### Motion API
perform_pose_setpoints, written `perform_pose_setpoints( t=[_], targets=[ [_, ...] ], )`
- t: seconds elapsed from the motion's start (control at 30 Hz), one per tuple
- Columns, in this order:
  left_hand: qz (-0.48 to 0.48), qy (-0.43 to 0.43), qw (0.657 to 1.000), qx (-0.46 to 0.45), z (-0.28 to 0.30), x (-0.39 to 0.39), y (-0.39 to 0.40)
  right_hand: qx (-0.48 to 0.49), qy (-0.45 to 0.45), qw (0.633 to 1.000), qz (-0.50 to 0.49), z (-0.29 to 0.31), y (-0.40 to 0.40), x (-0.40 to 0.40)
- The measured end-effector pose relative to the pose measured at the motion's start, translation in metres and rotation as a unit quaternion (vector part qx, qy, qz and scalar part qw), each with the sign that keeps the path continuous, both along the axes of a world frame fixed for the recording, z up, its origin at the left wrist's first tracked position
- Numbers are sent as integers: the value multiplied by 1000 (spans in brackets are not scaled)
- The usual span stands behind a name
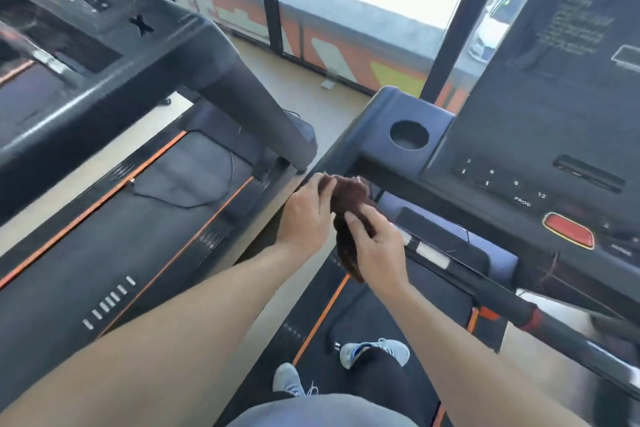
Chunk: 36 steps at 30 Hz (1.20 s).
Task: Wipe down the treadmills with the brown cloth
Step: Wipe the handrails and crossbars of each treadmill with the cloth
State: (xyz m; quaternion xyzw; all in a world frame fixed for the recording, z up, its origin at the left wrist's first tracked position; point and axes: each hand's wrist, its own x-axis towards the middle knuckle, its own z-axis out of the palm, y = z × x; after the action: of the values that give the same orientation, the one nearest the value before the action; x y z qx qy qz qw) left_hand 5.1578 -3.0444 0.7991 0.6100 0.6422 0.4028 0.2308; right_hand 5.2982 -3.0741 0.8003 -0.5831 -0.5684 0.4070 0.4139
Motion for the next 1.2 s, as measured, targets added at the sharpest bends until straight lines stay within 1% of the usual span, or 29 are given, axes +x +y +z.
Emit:
perform_pose_setpoints(
  t=[0.03,0.07,0.13,0.2,0.23,0.3,0.33,0.37,0.4,0.43,0.47,0.53,0.6,0.67,0.7,0.83,0.9,0.97,1.0,1.03,1.13,1.17,1.2],
  targets=[
    [10,-43,999,-2,5,2,-6,7,-15,1000,8,-2,-6,1],
    [24,-68,997,3,11,2,-12,2,-3,1000,14,-1,-12,2],
    [38,-95,995,20,22,4,-22,-7,69,998,12,4,-20,4],
    [43,-104,993,37,31,3,-31,-24,127,992,9,13,-23,7],
    [45,-99,993,48,37,2,-36,-44,159,986,24,18,-24,7],
    [45,-85,992,84,49,-1,-41,-87,220,967,93,27,-24,6],
    [45,-78,990,107,56,-3,-43,-103,218,960,139,29,-24,6],
    [44,-73,989,125,62,-5,-44,-108,196,958,177,33,-24,4],
    [43,-67,987,138,68,-7,-44,-98,155,962,201,35,-24,4],
    [40,-62,986,149,74,-9,-43,-87,119,969,200,39,-22,5],
    [38,-60,985,157,80,-9,-42,-79,102,973,191,42,-21,6],
    [37,-65,982,174,92,-9,-40,-62,101,977,176,50,-20,11],
    [34,-72,977,199,105,-7,-36,-17,100,976,191,58,-22,17],
    [19,-68,974,214,114,-6,-32,33,71,973,219,66,-27,22],
    [14,-63,975,214,117,-5,-30,38,60,971,227,69,-30,22],
    [17,-48,980,191,116,-4,-20,-15,85,977,195,68,-36,18],
    [14,-19,986,165,112,-8,-14,-54,105,978,172,61,-36,17],
    [5,20,991,136,104,-16,-8,-125,144,969,155,56,-34,20],
    [3,42,991,125,99,-21,-5,-164,149,963,151,53,-35,24],
    [1,65,991,118,94,-25,-2,-189,124,962,152,50,-34,30],
    [-5,127,987,101,79,-28,1,-208,-69,958,186,50,-32,50],
    [-2,135,987,91,76,-27,1,-202,-111,957,179,50,-31,58],
    [0,134,988,78,73,-25,3,-188,-124,961,160,54,-29,65]
  ],
)
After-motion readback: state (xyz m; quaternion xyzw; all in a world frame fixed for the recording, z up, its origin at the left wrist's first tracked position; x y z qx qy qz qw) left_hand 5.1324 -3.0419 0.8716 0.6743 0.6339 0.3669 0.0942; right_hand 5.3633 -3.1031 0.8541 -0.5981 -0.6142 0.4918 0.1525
